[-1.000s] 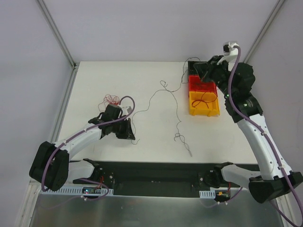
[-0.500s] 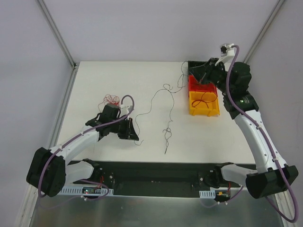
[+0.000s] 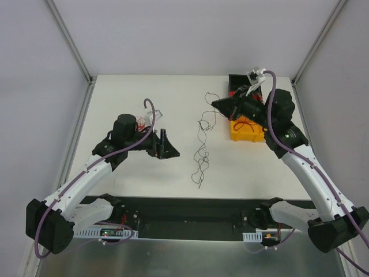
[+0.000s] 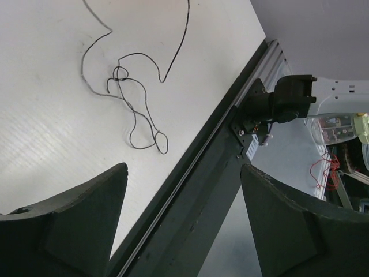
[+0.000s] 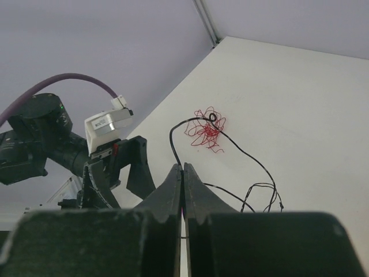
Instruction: Untangle the cables
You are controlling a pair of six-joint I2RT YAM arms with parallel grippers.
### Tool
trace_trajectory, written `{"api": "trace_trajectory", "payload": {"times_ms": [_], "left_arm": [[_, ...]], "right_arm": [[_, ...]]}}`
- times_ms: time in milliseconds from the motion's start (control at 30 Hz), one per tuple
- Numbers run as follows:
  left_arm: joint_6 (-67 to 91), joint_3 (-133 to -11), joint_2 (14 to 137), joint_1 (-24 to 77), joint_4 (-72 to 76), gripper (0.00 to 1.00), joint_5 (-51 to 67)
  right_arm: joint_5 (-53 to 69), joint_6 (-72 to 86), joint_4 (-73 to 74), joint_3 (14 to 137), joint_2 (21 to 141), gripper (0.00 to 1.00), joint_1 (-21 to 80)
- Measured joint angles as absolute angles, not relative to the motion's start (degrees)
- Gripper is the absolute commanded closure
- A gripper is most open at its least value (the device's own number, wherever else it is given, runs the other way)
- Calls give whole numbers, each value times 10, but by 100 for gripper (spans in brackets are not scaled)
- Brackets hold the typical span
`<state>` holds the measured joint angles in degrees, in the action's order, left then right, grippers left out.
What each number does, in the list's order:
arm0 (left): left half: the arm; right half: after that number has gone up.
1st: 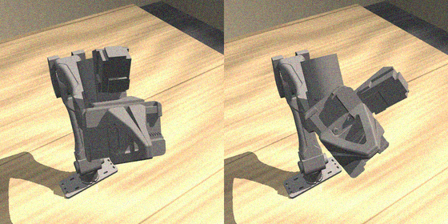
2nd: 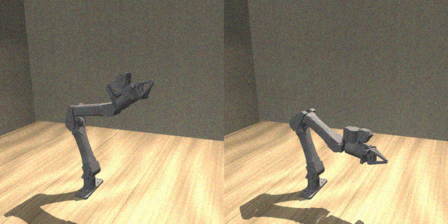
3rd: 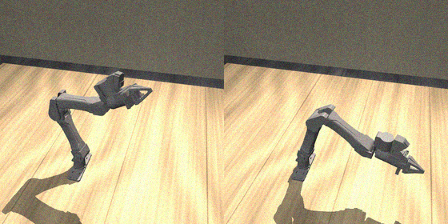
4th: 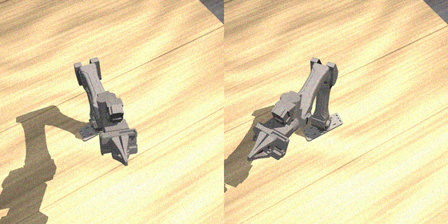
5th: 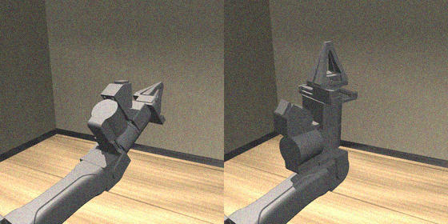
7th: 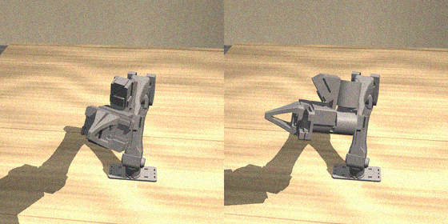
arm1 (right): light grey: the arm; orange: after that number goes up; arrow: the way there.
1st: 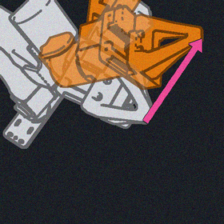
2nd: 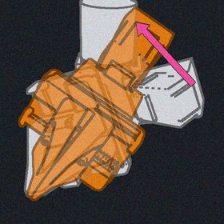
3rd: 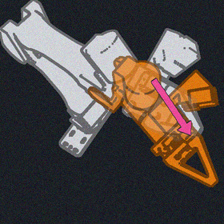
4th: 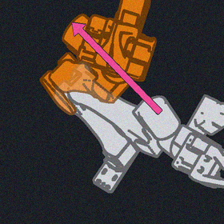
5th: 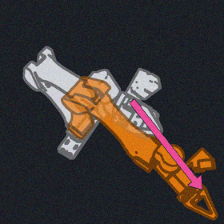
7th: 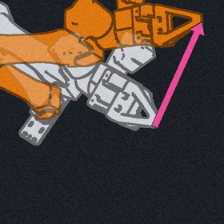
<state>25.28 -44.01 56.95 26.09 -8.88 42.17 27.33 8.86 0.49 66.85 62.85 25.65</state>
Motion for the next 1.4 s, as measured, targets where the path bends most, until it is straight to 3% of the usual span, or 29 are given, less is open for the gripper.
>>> {"api": "trace_trajectory", "payload": {"times_ms": [133, 267, 633, 667, 767, 900, 1167, 1400], "left_arm": [[262, -450, 601, 308, -58, 16, 402], [252, -491, 669, 382, -45, 20, 365], [246, -583, 883, 408, 22, 43, 285], [250, -583, 897, 408, 29, 46, 281], [267, -578, 921, 408, 55, 76, 278], [288, -546, 922, 408, 126, 100, 283], [331, -349, 802, 399, 182, 100, 187], [404, -208, 759, 347, 193, 100, 127]], "right_arm": [[273, 98, -7, 668, 617, 100, 271], [274, 103, -11, 668, 616, 100, 283], [273, 107, -11, 669, 609, 100, 291], [273, 107, -11, 669, 606, 100, 291], [272, 107, -11, 670, 598, 100, 291], [265, 105, -10, 670, 591, 100, 291], [128, 54, 55, 715, 591, 100, 293], [45, -15, 133, 905, 636, 100, 278]]}}
